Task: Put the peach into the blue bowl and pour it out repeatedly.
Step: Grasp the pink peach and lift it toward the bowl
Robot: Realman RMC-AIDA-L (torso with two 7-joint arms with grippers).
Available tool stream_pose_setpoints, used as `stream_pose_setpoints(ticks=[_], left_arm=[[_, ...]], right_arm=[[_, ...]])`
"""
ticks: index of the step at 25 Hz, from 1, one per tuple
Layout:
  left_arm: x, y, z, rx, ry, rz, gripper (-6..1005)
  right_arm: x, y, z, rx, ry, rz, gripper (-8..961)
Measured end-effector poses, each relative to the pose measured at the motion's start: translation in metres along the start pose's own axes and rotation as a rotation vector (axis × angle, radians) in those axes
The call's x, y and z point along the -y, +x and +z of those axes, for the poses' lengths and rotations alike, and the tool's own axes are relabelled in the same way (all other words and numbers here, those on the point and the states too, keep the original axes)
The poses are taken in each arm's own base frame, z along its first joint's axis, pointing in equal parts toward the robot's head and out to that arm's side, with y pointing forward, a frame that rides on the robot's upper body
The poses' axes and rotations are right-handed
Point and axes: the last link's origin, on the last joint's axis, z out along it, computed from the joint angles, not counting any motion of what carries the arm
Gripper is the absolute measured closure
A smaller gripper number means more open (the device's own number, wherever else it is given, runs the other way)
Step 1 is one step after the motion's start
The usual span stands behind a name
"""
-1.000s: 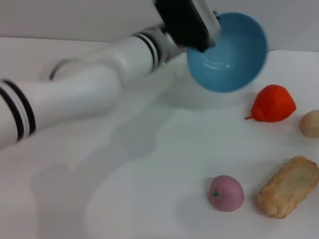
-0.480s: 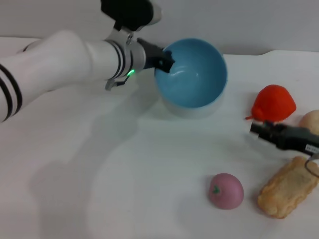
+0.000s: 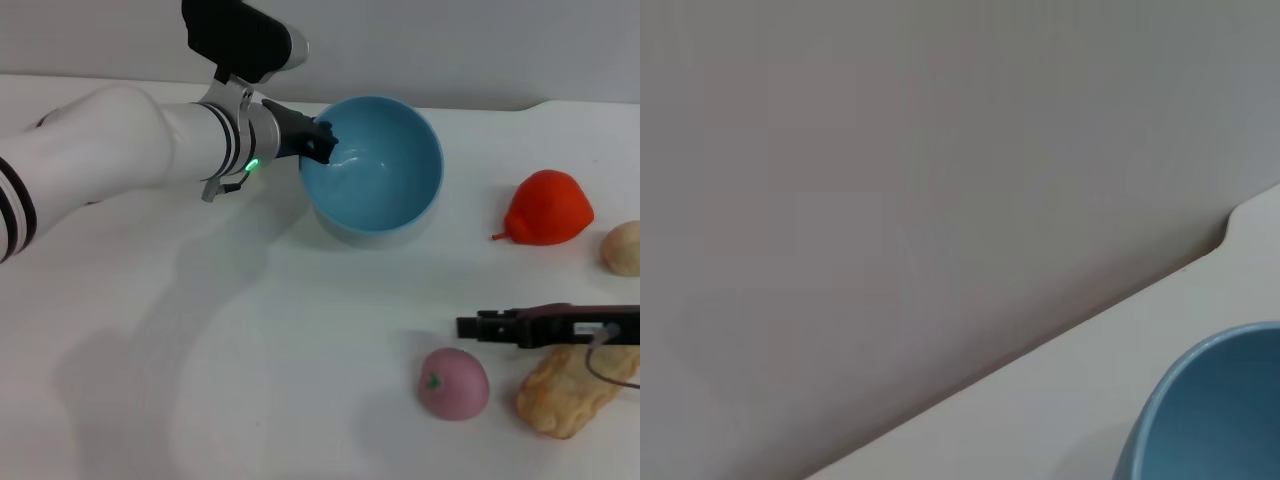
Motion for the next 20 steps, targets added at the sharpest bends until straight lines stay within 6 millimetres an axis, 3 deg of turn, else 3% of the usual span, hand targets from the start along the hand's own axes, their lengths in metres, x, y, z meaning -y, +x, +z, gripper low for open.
stream_pose_setpoints(ticks=[7,20], left_arm=[[0.001,-0.002,0.0,0.0,0.004,-0.004,1001],[0.002,-0.004,0.0,-0.006,0.018,0.005,1000]], right_arm=[[-0.011,0.002,0.025,-0.101,-0.035,0.003,504],[-0.011,0.003,0.029,-0.166,-0.003,-0.004,583]])
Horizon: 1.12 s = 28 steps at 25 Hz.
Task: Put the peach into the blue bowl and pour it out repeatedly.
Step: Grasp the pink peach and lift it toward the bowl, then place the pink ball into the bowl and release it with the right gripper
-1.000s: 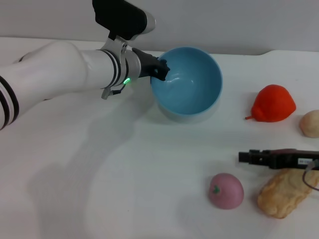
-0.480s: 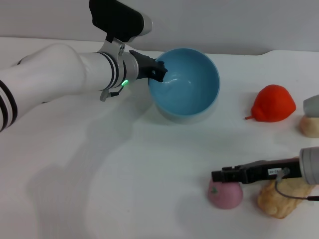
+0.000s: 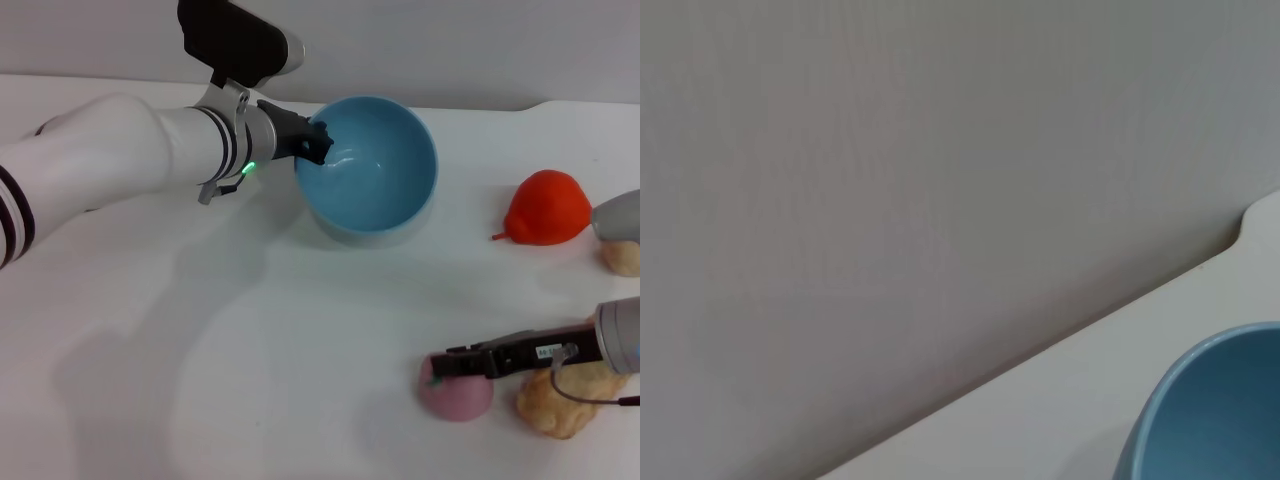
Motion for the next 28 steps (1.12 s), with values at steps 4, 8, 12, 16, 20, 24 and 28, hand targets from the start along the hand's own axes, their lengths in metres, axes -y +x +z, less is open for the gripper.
stream_pose_setpoints(ticks=[4,8,12,16,20,24,28], left_arm=[[-0.001,-0.001,0.0,0.003,-0.002,0.003,1000],[-0.001,-0.002,0.0,0.004,-0.002,0.002,1000],[-0.001,-0.004,0.0,0.006,-0.002,-0.001,1000],[-0.002,-0.005,0.0,0.015,-0.009,-0.002,1000],[-0.013,-0.008,-0.001,0.062,-0.079,0.001,999],[-0.026,-0.008,-0.002,0.111,-0.15,-0.001,999],[-0.032,-0.007,-0.003,0.125,-0.178,-0.032,999]], right_arm=[[-0.001,-0.007,-0.005,0.032,0.014,-0.038,608],[-0.003,-0.015,-0.008,0.064,0.013,-0.072,708],[-0.01,-0.029,-0.014,0.152,-0.022,-0.125,851],[-0.019,-0.048,-0.03,0.245,-0.052,-0.194,893],[-0.023,-0.072,-0.054,0.337,-0.017,-0.265,903],[-0.026,-0.089,-0.07,0.441,-0.027,-0.268,903],[-0.027,-0.099,-0.067,0.467,-0.015,-0.284,902]])
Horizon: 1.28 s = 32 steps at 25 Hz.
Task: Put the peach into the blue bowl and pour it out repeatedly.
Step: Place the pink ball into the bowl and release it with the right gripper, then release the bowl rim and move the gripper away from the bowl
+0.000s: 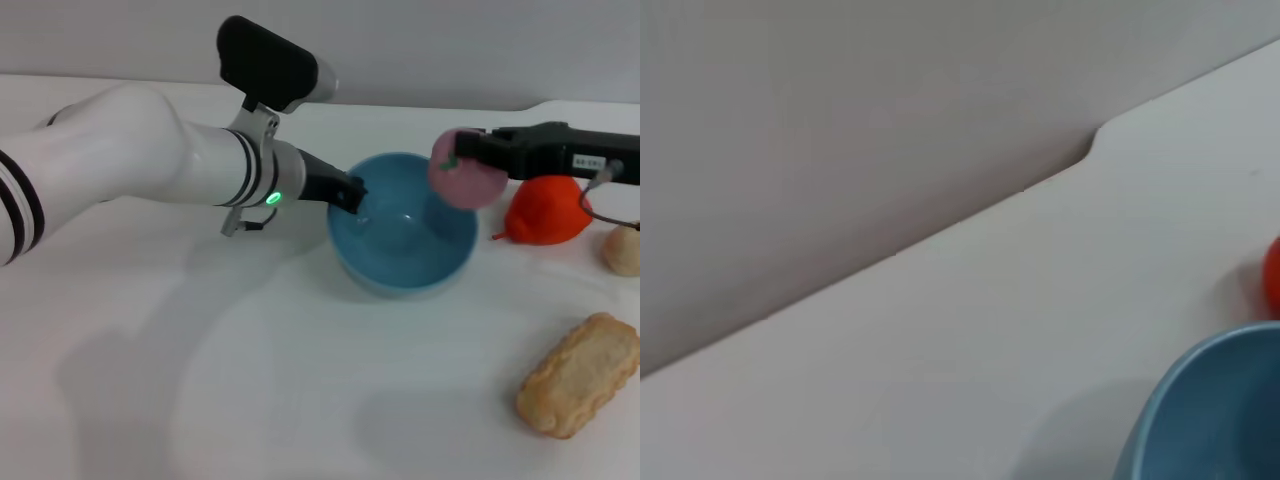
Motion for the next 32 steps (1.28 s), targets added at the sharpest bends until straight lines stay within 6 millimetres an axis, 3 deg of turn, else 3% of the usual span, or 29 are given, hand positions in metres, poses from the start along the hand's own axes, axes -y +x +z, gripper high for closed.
stream_pose_setpoints(ticks=[7,13,18,20,25,32], left_arm=[[-0.024,0.003,0.003,0.01,-0.051,0.069,999],[-0.026,0.004,0.003,0.004,-0.051,0.073,999],[-0.024,0.003,0.003,-0.002,-0.043,0.069,1000],[-0.024,0.003,0.003,-0.002,-0.042,0.068,1000],[-0.021,0.002,0.002,-0.001,-0.036,0.07,1000],[-0.021,0.016,0.002,-0.02,-0.033,0.108,1001]], right_arm=[[0.003,0.005,0.022,-0.029,0.007,-0.019,902],[0.007,0.011,0.028,-0.037,0.029,-0.015,876],[0.007,0.014,0.026,-0.036,0.031,-0.028,663],[0.009,0.016,0.024,-0.031,0.039,-0.02,624],[0.024,0.033,0.008,0.005,0.13,0.017,547],[0.034,0.079,-0.041,0.207,0.254,-0.039,546]])
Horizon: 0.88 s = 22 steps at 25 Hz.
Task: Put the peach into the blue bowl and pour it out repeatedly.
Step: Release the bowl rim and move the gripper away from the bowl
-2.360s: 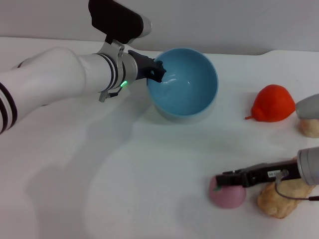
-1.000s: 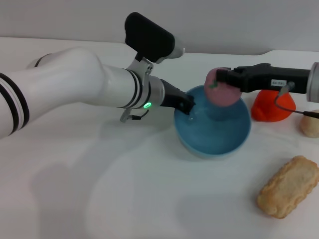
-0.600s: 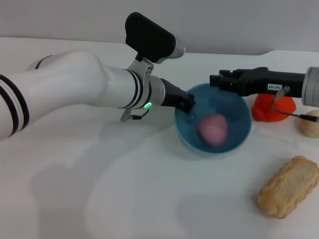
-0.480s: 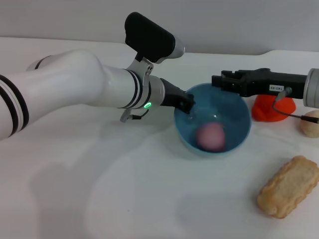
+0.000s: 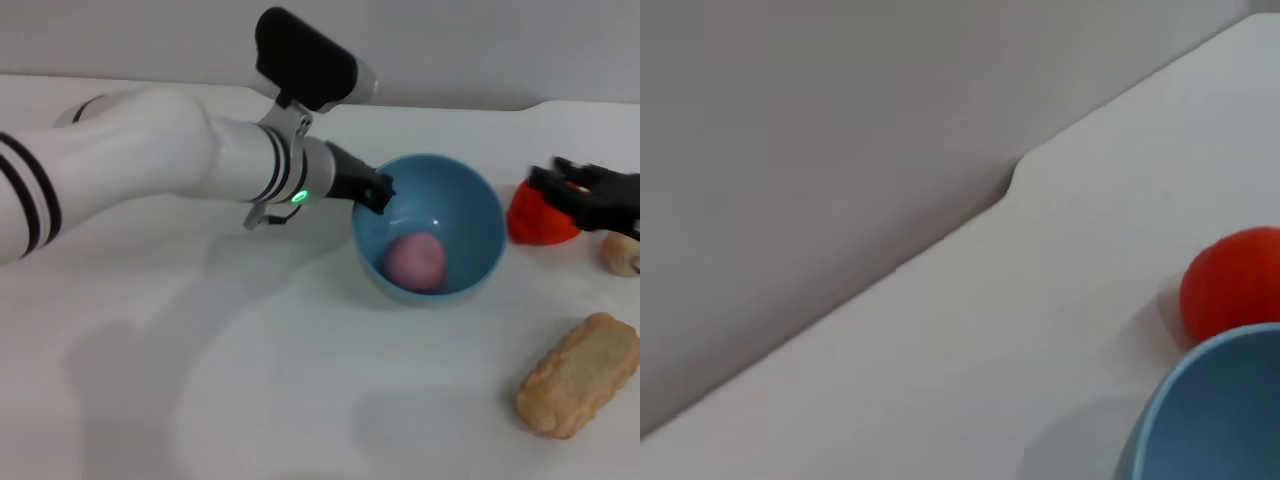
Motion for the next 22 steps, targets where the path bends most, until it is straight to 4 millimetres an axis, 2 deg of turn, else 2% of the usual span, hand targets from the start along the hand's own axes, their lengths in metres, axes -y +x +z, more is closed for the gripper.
stream_pose_setpoints(ticks=[6,12,17,19,22], left_arm=[[-0.003,0.019,0.001,-0.025,0.002,0.054,1001],[-0.006,0.036,0.002,-0.06,0.017,0.125,999],[-0.006,0.044,0.002,-0.078,0.031,0.183,1000],[-0.005,0.055,0.002,-0.112,0.067,0.246,1000],[-0.005,0.058,0.002,-0.122,0.078,0.267,1000]], right_arm=[[0.012,0.036,-0.036,0.085,0.139,0.005,546],[0.018,0.059,-0.05,0.095,0.239,-0.026,546],[0.027,0.065,-0.063,0.129,0.327,-0.036,545],[0.031,0.065,-0.068,0.169,0.37,-0.005,545],[0.035,0.06,-0.074,0.234,0.41,0.024,545]])
